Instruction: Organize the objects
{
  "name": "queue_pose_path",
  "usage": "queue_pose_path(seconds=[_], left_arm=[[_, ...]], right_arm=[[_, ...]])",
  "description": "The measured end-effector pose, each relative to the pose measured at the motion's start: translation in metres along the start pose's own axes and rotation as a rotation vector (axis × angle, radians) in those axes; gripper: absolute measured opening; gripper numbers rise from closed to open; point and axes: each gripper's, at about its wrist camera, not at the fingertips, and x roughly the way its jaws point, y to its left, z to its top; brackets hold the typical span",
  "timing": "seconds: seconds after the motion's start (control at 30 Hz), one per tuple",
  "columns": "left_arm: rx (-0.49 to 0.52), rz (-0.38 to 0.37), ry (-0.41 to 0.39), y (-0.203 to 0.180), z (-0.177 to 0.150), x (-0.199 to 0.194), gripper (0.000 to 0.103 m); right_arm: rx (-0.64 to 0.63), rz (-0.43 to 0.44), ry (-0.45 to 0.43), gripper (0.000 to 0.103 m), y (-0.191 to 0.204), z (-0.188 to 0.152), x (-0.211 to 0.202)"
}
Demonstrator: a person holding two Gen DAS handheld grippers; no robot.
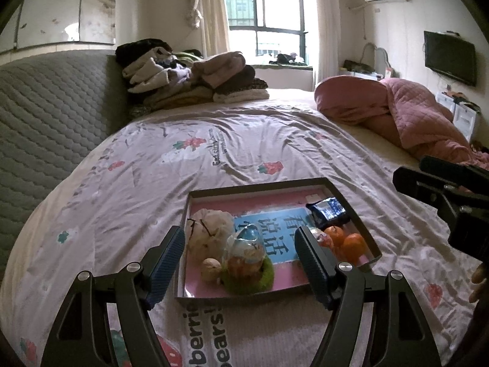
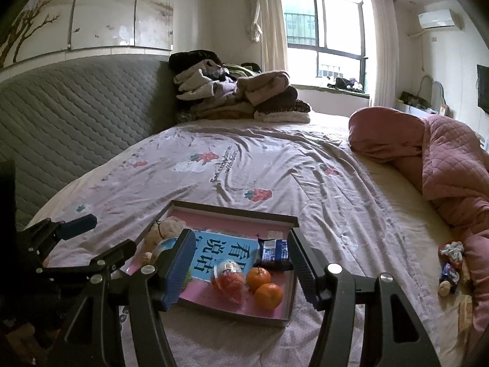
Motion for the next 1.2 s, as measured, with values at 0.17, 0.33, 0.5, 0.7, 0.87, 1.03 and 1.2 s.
queue_pose_path(seconds=[0.17,0.33,0.5,0.7,0.87,1.03,1.2], left_arm=[[-0.002,0.003,-0.002,-0.002,-0.004,-0.004,0.075],[-0.003,0.004,0.0,-0.003,-0.007,-0.007,0.075],[-0.009,0.012,0.006,0.001,-0.012,-0.009,0.075],[-0.024,0.019,0.014,0.007,-0.019,-0.009,0.075],[-0.034,0.024,0.007,0.01,-0.021,-0.01,0.075],[-0.037,0.026,0.01,0.011,-0.024,-0.01,0.075],[-0.041,0.028,0.017,0.012,-0.027,-0.011,0.075]], right_arm=[[-0.008,0.006,-0.004,0.062,0.002,-0.002,-0.004],[-0.02,0.002,-0.004,0.062,0.006,-0.006,-0.007],[-0.023,0.005,0.006,0.062,0.008,-0.011,-0.006],[-0.02,0.004,0.015,0.062,0.009,-0.017,-0.004],[-0.017,0.005,0.012,0.062,0.011,-0.021,-0.003],[-0.021,0.011,0.019,0.062,0.014,-0.027,-0.001],[-0.025,0.014,0.021,0.063,0.017,-0.033,-0.001]])
